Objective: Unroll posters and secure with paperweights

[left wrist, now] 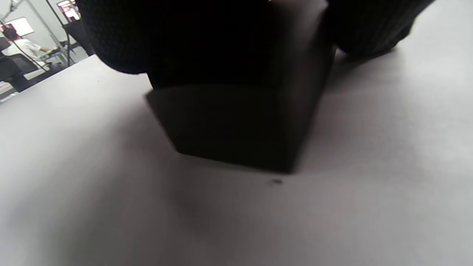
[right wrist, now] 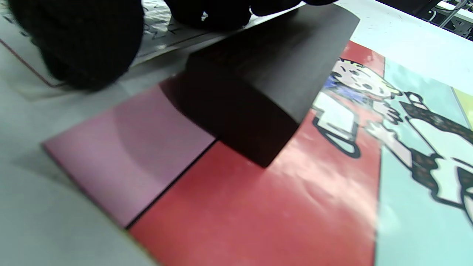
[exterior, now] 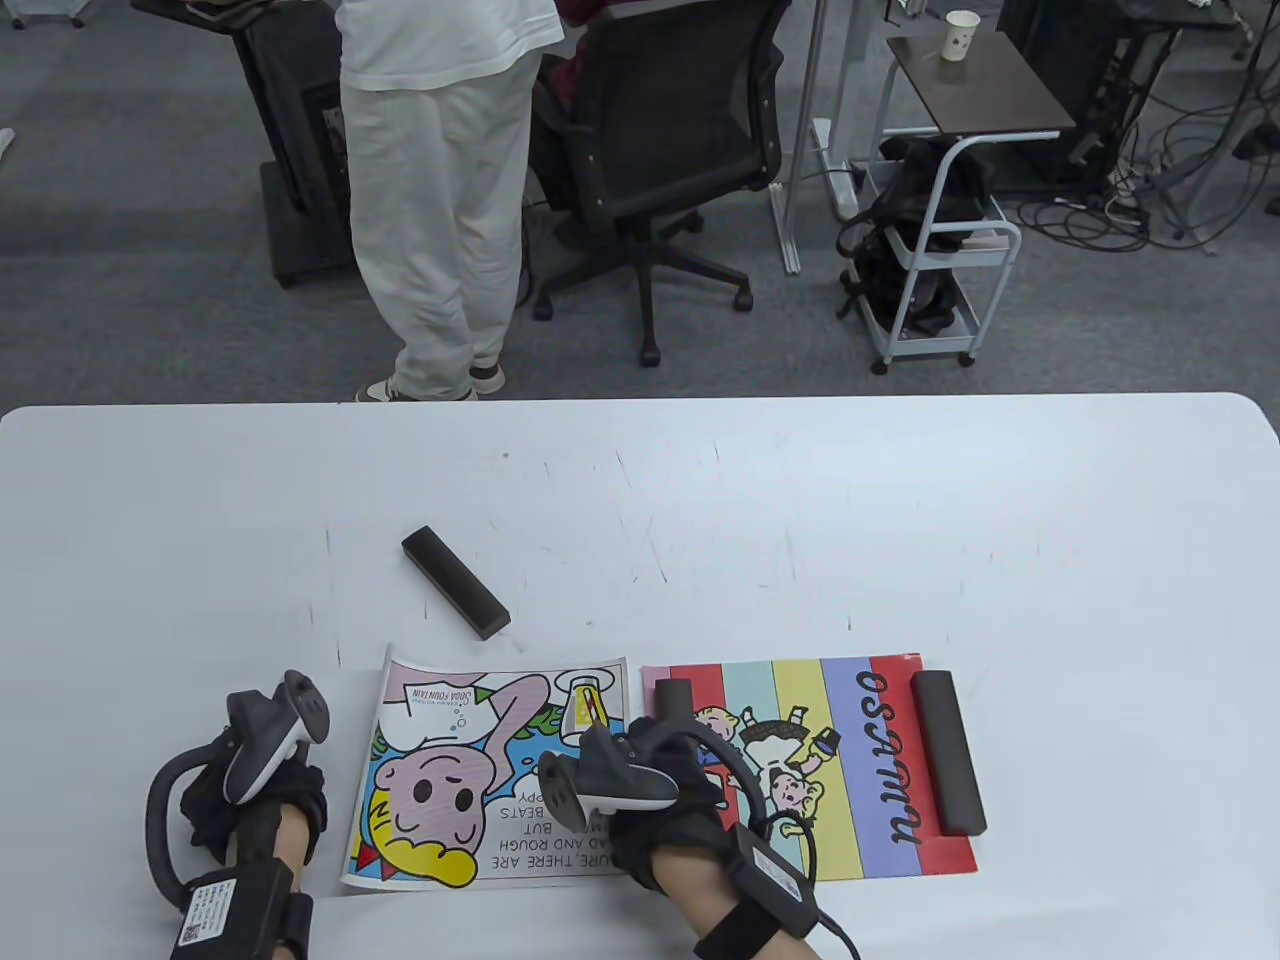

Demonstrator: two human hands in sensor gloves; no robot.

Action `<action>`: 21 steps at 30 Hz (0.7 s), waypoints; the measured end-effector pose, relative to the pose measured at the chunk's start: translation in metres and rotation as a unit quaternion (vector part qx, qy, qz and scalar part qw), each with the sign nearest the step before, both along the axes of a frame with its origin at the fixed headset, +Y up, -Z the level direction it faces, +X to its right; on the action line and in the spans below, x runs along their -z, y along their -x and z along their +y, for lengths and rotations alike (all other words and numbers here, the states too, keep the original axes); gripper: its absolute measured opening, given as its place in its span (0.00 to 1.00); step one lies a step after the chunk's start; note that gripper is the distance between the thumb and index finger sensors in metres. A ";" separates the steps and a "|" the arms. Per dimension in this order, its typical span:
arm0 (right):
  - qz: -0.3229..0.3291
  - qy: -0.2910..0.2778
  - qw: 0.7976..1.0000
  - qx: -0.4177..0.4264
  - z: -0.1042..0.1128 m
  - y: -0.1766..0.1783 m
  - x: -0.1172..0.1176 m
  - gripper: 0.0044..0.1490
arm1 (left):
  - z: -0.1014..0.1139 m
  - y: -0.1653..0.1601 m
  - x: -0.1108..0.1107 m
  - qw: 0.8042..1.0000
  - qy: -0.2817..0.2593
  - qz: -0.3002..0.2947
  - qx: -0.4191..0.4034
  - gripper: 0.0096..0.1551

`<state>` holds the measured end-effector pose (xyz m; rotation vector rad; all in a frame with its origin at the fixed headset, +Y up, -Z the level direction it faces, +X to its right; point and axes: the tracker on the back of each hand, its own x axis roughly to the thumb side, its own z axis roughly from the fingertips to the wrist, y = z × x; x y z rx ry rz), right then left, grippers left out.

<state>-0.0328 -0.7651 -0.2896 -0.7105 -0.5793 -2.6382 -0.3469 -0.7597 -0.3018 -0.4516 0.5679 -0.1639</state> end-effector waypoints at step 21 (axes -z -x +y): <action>0.000 0.002 1.000 -0.003 0.000 0.000 0.000 0.56 | 0.096 -0.097 -0.020 0.974 -0.150 -0.142 -0.096 0.42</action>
